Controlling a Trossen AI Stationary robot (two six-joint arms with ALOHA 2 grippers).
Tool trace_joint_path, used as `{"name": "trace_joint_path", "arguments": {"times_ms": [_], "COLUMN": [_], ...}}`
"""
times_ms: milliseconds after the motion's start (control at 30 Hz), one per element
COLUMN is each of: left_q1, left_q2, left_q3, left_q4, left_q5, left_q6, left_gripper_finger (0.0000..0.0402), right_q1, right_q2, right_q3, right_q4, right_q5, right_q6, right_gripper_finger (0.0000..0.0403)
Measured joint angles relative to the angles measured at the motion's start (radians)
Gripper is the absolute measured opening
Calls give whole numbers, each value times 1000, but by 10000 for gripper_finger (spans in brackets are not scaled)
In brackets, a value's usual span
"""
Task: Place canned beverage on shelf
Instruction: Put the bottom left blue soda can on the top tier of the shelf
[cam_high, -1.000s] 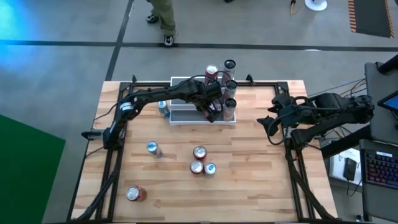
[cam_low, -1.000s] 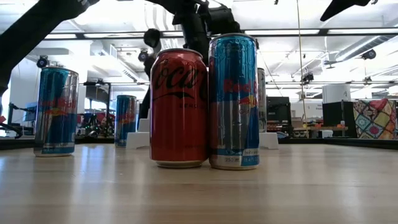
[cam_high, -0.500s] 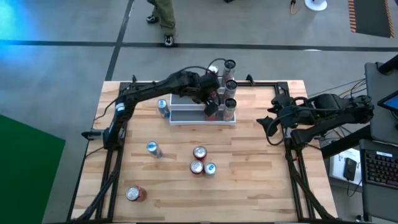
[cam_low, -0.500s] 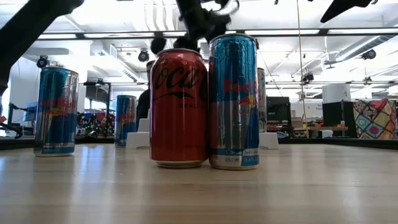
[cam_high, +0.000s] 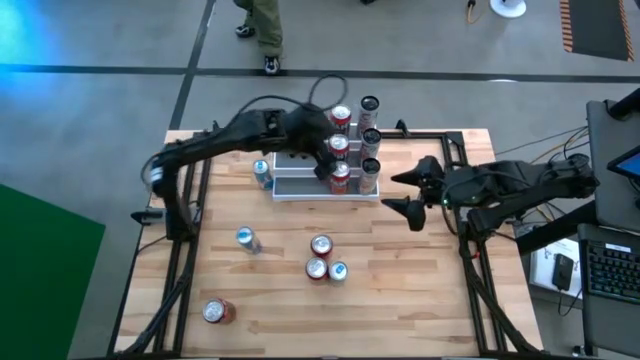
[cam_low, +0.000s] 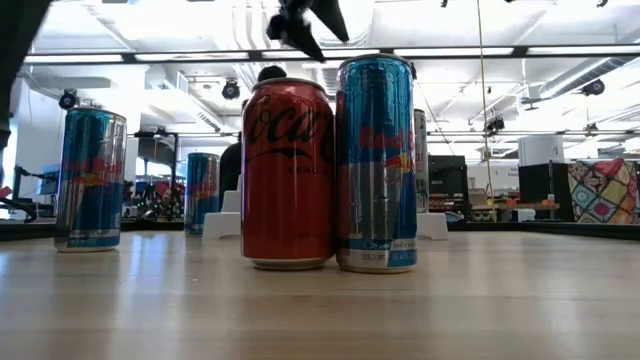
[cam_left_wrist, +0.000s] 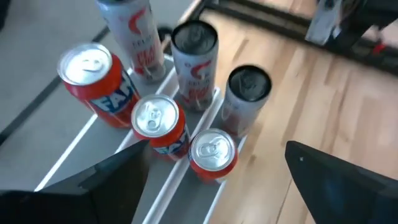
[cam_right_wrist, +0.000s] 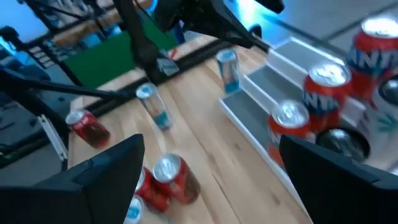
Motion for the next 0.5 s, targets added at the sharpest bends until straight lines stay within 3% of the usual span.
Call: {"name": "trace_joint_path", "arguments": {"times_ms": [233,367,433,500], "left_q1": [-28,-103,-147,-191], "left_q2": [-292,-502,-596,-677], "left_q3": [-410,-674,-801,-906], "left_q4": [326,623,757,845], "left_q5": [53,95,61,-49], "left_q6": [-9,-13,-19,-40], "left_gripper_finger": [327,316,311,306], "right_q1": [0,0,0,-4], "right_q2": [62,134,188,247], "right_q3": [-4,-19,-20,-20], "right_q4": [116,386,523,630], "right_q5": [5,-5,-27,-33], "right_q6": [-45,-131,-193,-242], "right_gripper_finger": [363,363,363,363]}}
